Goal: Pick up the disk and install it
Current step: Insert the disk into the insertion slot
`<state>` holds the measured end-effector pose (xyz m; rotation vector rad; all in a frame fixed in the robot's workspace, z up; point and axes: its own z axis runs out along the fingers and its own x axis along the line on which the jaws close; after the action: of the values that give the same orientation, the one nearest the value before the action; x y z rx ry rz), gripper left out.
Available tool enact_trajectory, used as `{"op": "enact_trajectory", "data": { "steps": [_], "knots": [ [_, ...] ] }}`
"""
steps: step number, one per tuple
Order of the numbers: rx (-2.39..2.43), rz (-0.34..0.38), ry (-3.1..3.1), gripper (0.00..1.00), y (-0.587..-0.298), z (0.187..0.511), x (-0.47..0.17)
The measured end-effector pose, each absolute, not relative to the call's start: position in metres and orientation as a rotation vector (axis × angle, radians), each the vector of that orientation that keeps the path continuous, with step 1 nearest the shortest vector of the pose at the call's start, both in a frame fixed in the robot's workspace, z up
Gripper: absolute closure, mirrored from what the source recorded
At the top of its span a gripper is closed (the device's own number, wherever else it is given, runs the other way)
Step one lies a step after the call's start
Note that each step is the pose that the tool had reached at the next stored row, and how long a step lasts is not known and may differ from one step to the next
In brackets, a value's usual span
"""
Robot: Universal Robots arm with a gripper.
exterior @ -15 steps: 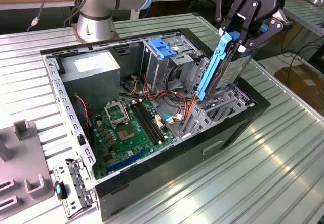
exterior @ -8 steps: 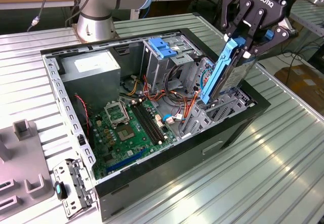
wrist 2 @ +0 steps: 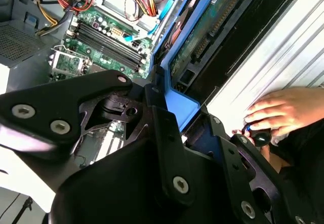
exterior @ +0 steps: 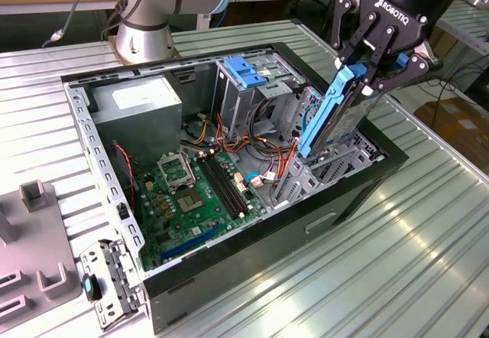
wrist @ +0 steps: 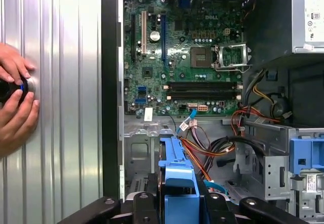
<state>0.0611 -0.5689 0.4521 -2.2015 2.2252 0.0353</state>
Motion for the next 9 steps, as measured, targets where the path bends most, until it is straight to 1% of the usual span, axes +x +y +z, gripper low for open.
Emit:
{"op": "enact_trajectory", "data": {
  "steps": [9],
  "knots": [
    [-2.201, 0.035, 2.225, 0.63, -0.572, 0.433, 0.061]
  ]
}}
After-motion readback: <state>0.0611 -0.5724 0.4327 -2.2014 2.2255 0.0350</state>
